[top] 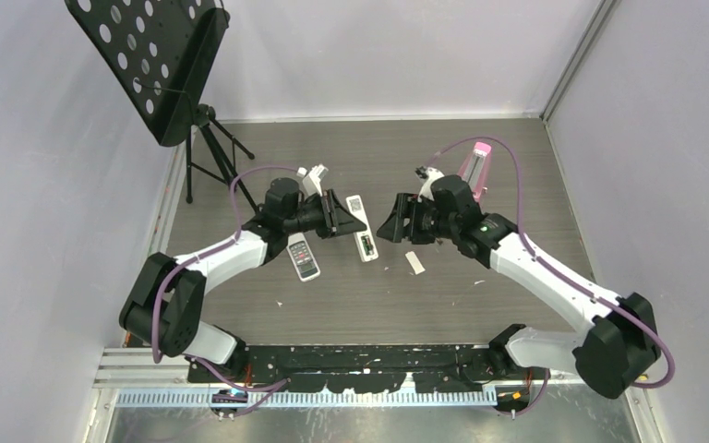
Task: Load the batteries into the remote control
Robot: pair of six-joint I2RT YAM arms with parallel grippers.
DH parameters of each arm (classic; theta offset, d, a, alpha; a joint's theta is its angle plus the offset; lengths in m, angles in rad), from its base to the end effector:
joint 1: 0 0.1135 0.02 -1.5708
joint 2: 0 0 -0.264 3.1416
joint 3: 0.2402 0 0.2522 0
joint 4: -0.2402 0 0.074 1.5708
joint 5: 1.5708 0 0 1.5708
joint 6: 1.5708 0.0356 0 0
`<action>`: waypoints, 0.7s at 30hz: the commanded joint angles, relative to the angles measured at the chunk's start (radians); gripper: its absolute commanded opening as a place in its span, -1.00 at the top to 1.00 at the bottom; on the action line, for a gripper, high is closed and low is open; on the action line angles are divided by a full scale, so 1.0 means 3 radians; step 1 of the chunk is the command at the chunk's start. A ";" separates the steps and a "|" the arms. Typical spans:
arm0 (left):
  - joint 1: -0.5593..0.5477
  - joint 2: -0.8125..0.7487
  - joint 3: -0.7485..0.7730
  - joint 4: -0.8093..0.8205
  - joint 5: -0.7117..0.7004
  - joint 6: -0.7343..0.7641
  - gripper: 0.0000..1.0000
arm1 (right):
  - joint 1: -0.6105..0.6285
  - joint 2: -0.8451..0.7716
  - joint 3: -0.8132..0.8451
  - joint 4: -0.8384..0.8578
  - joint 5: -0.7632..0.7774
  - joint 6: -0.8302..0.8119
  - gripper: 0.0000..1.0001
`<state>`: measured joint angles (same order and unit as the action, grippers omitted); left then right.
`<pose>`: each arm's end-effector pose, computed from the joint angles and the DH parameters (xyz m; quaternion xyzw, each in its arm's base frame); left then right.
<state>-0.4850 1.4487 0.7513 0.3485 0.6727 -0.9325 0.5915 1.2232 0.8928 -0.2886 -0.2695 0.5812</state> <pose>0.2638 -0.1641 0.2294 0.0130 0.7959 -0.5577 0.2351 0.2184 0.1581 0.2761 -0.0661 0.8805 0.3507 0.3121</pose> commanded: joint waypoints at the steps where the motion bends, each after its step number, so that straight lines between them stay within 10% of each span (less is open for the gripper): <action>1: -0.0004 -0.0076 -0.0006 -0.0184 -0.0191 0.0278 1.00 | -0.0022 -0.0298 0.0284 -0.0548 0.0604 0.0009 -0.45; 6: -0.0004 -0.0082 -0.0231 0.0055 -0.0242 0.0194 1.00 | -0.0021 -0.0012 0.0490 -0.1444 0.1320 -0.0097 -0.66; 13: -0.0004 -0.0253 -0.0395 0.0156 -0.0383 0.0201 1.00 | 0.0047 0.0566 0.0548 -0.1783 0.1329 -0.0340 -0.26; 21: 0.0014 -0.0302 -0.0412 0.0178 -0.0225 0.0219 1.00 | 0.0156 0.1266 0.0654 -0.1780 0.1362 -0.0465 -0.25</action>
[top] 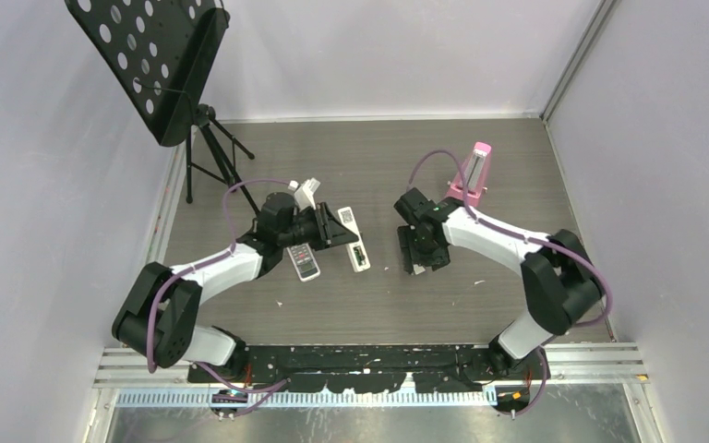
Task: Load the batteries into the remote control
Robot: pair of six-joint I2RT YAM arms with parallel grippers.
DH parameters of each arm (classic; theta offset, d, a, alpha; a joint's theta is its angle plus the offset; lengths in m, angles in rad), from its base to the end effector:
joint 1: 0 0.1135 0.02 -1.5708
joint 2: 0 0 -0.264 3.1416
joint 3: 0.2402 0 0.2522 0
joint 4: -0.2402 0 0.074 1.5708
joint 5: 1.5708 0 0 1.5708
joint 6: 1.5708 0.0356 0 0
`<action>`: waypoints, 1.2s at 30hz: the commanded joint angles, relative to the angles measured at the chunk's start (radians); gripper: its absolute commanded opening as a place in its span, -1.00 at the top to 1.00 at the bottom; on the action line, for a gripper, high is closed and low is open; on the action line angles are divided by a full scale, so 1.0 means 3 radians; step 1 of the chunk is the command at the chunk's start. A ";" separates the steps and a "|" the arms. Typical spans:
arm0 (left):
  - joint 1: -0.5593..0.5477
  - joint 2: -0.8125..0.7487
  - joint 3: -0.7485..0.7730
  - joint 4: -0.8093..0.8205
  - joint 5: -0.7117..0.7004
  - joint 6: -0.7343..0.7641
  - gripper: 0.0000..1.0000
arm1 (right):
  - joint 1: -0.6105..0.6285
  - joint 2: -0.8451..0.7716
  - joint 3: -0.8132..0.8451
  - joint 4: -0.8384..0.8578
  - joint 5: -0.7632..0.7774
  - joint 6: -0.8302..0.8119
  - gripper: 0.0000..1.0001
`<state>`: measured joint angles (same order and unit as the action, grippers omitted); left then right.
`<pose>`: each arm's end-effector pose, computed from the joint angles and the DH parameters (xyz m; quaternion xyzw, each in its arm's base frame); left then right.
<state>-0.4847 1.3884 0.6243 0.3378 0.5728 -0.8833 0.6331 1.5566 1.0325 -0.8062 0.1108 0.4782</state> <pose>0.2433 -0.1499 0.2040 -0.0097 0.8208 -0.5123 0.2525 0.2316 0.1651 0.2006 -0.0701 0.9888 0.0165 0.1308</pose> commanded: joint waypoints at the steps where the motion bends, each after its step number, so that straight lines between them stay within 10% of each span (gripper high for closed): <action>1: 0.0013 -0.0098 0.0018 0.0219 0.0148 0.0062 1.00 | 0.0017 0.0213 0.0209 -0.0052 0.0102 -0.0136 -0.25; 36: 0.0011 0.0045 0.0039 0.0423 0.0418 -0.0031 1.00 | -0.0230 0.0837 0.0261 0.0113 -0.0502 -0.0475 0.11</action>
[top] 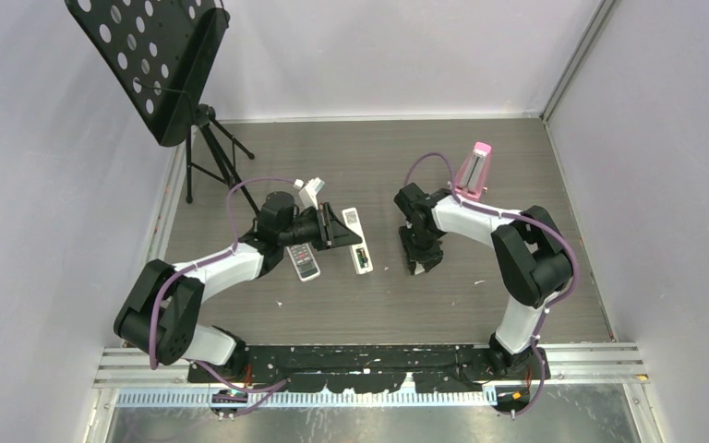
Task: Load the batteries into the remote control
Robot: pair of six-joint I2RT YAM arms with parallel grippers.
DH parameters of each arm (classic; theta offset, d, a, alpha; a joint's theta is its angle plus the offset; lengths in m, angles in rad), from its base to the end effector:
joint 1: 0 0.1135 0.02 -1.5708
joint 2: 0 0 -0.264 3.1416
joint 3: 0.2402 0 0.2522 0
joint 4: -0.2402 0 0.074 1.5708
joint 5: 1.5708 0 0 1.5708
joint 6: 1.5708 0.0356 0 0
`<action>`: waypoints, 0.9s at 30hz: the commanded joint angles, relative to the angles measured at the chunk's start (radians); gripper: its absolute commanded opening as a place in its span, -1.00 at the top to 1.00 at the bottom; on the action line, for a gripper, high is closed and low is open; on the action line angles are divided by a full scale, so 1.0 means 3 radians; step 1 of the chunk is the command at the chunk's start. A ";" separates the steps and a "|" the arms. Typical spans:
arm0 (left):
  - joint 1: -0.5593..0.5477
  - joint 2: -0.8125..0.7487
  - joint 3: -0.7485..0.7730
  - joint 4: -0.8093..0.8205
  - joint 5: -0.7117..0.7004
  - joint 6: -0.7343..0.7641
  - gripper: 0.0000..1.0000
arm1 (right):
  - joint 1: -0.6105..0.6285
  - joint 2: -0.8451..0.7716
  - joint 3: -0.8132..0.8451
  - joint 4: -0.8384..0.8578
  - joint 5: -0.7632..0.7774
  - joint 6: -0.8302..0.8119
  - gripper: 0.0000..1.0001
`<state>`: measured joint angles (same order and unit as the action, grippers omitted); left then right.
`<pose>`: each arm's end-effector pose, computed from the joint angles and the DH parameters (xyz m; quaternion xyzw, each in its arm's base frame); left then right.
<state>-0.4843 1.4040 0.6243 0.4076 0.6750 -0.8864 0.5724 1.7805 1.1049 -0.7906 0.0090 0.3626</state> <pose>0.2440 -0.1535 0.2073 0.0274 0.8007 -0.5486 0.2390 0.2650 0.1704 0.1563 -0.1043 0.9932 0.0195 0.0487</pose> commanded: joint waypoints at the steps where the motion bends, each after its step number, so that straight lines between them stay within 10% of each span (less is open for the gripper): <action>1: 0.0009 -0.0012 0.0040 0.0187 0.0080 -0.0021 1.00 | -0.0035 0.0103 0.0012 0.0059 -0.0154 -0.0091 0.11; 27: 0.0009 0.0097 -0.0005 0.0114 -0.0344 -0.0030 1.00 | 0.0167 -0.0341 -0.0043 0.0129 -0.0145 0.0093 0.29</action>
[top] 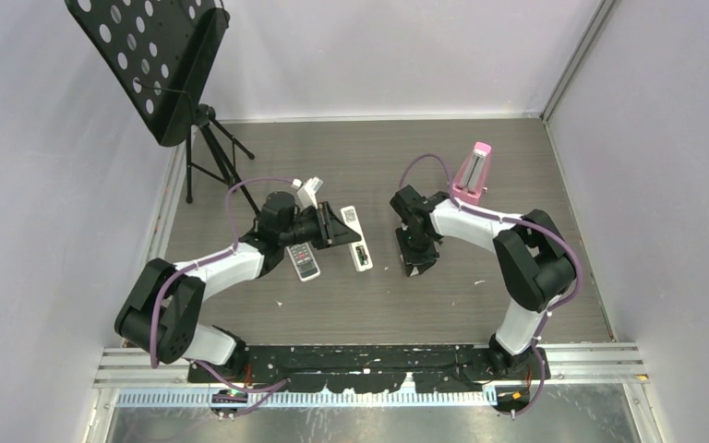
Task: Load the batteries into the remote control
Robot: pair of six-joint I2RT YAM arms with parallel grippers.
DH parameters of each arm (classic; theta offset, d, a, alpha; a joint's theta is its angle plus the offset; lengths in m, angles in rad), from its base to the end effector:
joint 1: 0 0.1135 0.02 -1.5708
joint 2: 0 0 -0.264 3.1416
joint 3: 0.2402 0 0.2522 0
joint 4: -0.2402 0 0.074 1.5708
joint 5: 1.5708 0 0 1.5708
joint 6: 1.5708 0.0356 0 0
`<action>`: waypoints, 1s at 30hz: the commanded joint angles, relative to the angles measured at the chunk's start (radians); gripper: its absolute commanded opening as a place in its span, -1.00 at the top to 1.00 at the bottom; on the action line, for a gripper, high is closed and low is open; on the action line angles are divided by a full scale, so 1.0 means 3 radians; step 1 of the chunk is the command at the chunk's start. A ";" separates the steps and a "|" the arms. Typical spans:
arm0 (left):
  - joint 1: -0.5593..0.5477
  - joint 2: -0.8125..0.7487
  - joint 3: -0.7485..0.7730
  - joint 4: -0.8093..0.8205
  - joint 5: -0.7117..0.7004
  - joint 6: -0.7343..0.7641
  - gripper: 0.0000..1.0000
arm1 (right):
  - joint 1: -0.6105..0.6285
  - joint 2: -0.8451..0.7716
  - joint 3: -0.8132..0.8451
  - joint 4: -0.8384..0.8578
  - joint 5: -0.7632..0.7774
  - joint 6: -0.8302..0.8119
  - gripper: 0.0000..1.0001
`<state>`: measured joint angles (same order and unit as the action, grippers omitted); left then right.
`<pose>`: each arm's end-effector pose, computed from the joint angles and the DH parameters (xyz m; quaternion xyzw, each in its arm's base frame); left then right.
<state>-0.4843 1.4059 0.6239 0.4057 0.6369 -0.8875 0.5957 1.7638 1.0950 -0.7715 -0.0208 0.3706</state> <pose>0.2452 -0.1529 0.2062 0.0153 0.8047 -0.5386 0.2493 0.2597 0.1770 0.1591 -0.1127 0.9914 0.0395 0.0529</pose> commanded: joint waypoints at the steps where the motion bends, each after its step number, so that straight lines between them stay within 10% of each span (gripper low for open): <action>1: 0.0009 0.0127 -0.0018 0.0157 -0.0266 -0.0042 1.00 | 0.0108 -0.0309 -0.0016 0.0062 -0.0050 0.0064 0.29; 30: -0.0256 0.0970 -0.0294 0.1625 -0.0766 -0.0568 1.00 | 0.0621 -0.0591 0.0208 0.0341 -0.0253 0.0402 0.27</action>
<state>-0.5514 1.6863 0.5461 0.7464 0.4038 -1.0328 0.7700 1.5940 1.1027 -0.7036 -0.0845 0.4751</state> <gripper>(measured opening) 0.245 0.366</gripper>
